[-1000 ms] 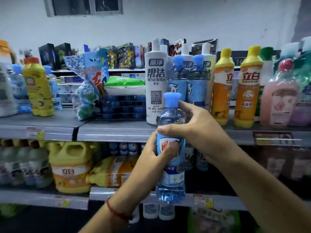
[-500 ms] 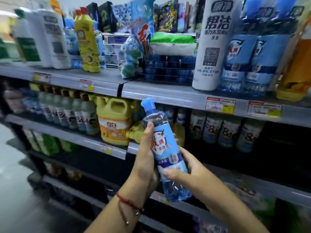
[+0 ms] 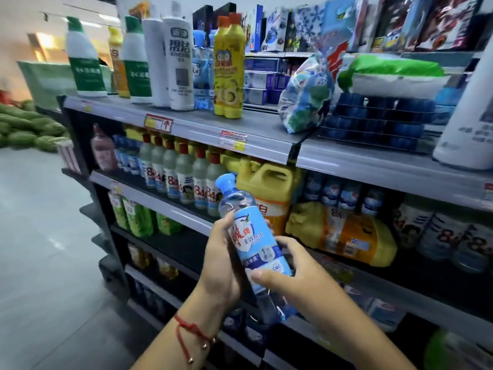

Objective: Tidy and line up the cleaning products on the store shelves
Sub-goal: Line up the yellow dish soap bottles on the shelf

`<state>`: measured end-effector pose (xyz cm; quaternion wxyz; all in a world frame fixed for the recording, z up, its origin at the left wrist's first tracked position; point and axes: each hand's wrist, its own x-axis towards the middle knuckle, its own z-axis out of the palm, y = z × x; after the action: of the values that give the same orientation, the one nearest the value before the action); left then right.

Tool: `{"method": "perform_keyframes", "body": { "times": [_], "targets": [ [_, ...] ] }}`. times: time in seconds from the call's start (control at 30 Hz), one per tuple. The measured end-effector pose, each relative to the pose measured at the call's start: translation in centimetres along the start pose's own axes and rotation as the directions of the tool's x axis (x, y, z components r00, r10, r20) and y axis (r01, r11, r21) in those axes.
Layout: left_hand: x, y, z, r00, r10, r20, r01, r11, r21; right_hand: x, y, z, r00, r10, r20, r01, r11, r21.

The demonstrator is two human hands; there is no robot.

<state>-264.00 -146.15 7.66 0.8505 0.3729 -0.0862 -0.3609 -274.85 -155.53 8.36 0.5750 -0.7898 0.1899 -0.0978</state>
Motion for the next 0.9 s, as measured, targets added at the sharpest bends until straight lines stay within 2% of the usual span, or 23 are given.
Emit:
{"method": "perform_keyframes", "body": {
  "times": [0.1,0.17,0.3,0.4,0.57,0.67,0.77,0.83,0.9],
  "targets": [
    [0.7,3.0,-2.1,0.996,0.085,0.030,-0.090,0.969,0.231,2.1,-0.4,2.5,0.995,0.005,0.105,-0.031,0.967,0.252],
    [1.0,5.1,-2.9,0.981,0.158,0.114,-0.191,0.891,0.412,3.1,-0.8,4.5,0.992,-0.019,0.122,-0.030,0.921,0.388],
    [1.6,9.3,-3.5,0.929,0.189,0.318,-0.353,0.709,0.611,5.1,-2.0,7.7,0.994,-0.050,0.098,-0.004,0.872,0.489],
    [2.6,13.0,-3.5,0.882,0.189,0.432,-0.453,0.594,0.665,7.1,-4.2,8.3,0.993,-0.105,0.063,0.066,0.892,0.448],
    [5.6,20.2,-1.7,0.820,0.194,0.539,-0.564,0.434,0.702,11.3,-10.5,6.9,0.976,-0.218,0.006,0.209,0.946,0.246],
    [7.9,24.6,-0.3,0.768,0.255,0.588,-0.641,0.324,0.696,14.7,-14.8,5.8,0.949,-0.316,-0.008,0.314,0.939,0.142],
    [10.0,28.6,1.2,0.675,0.388,0.628,-0.733,0.256,0.630,18.4,-18.9,5.0,0.916,-0.400,-0.026,0.401,0.911,0.096],
    [11.0,30.8,2.2,0.602,0.475,0.642,-0.773,0.145,0.618,21.1,-21.0,4.7,0.900,-0.435,-0.038,0.437,0.896,0.083],
    [12.4,32.8,2.7,0.536,0.511,0.672,-0.771,-0.028,0.636,24.1,-22.7,4.4,0.888,-0.455,-0.059,0.459,0.885,0.074]
  ]
}}
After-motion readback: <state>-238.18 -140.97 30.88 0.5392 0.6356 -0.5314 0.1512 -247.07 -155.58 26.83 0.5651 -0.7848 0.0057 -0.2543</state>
